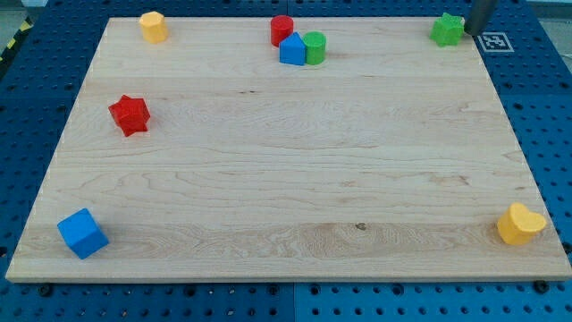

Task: Move the green star to the right side of the green circle

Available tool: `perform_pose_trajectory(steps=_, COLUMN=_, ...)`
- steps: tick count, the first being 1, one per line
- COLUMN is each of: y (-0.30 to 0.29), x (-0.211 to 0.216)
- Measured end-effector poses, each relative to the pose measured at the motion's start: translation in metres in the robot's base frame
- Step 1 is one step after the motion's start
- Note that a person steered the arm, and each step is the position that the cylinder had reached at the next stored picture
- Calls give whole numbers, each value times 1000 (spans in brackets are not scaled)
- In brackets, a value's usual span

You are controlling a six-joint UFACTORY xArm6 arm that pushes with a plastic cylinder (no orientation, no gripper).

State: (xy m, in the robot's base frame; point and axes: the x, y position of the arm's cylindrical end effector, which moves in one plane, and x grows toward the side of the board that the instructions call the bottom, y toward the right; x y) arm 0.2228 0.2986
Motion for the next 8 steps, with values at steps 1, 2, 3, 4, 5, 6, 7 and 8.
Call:
perform_pose_trajectory(steps=1, y=-5, x=0)
perform_pose_trajectory(steps=2, y=-32, x=0)
perform_pose_trajectory(steps=3, y=-52, x=0)
perform_pose_trajectory(steps=4, y=-66, x=0)
perform_pose_trajectory(steps=5, y=-75, x=5)
perform_pose_trajectory(steps=6, y=-75, x=27)
perform_pose_trajectory(steps=7, y=-92, x=34)
perform_pose_trajectory(steps=8, y=-126, x=33)
